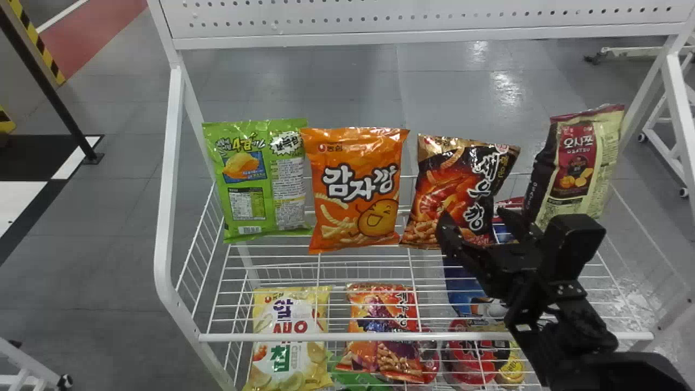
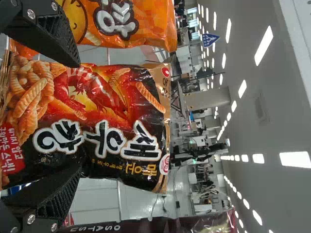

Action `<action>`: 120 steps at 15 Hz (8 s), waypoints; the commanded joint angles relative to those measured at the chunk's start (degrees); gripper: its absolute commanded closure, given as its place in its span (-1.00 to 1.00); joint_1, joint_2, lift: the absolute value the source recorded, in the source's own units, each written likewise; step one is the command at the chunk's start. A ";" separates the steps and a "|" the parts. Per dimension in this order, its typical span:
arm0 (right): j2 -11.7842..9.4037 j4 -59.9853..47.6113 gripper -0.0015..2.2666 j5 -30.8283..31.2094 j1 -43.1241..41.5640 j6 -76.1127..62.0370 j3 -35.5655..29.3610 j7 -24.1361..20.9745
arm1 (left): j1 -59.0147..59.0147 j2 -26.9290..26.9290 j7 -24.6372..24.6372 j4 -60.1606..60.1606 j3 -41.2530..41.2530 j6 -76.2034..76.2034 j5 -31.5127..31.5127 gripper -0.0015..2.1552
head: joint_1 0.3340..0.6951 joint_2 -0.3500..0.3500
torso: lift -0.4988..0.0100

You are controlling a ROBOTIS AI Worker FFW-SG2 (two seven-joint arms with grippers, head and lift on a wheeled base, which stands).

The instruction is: Hold basket handle with left hand then pick spicy shrimp crackers with right hand and place into basket

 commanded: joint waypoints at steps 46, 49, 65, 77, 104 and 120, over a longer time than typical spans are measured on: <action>0.05 -55.21 0.81 -7.06 31.58 69.59 -18.58 13.58 | -0.61 0.29 -0.74 0.79 -0.18 0.00 0.18 0.99 | 1.00 -0.03 | 0.92; 0.05 -55.21 0.81 -8.64 31.67 74.86 -18.85 15.95 | -0.61 0.20 -0.74 0.79 -0.18 0.00 0.18 0.99 | 1.00 -0.01 | 0.92; 0.05 -32.89 0.38 -4.34 23.94 68.01 6.73 16.31 | -0.26 0.03 -0.74 0.88 0.08 -0.18 0.18 0.99 | 1.00 1.00 | 0.92; 0.05 -35.00 -0.92 -1.08 28.51 43.05 4.53 16.57 | -0.34 0.03 -0.74 0.96 0.17 -0.53 0.18 0.99 | 1.00 1.00 | 0.92; 0.05 -7.22 -0.90 -1.35 38.44 -40.27 -13.04 18.33 | -1.31 0.20 -0.74 2.46 -0.97 0.00 -0.26 0.99 | 1.00 -0.27 | 0.92; 0.05 -5.91 -0.90 -1.96 38.62 -42.91 -14.28 18.33 | -1.49 0.11 -0.74 2.46 -0.79 1.06 -0.26 0.99 | 1.00 -0.42 | 0.92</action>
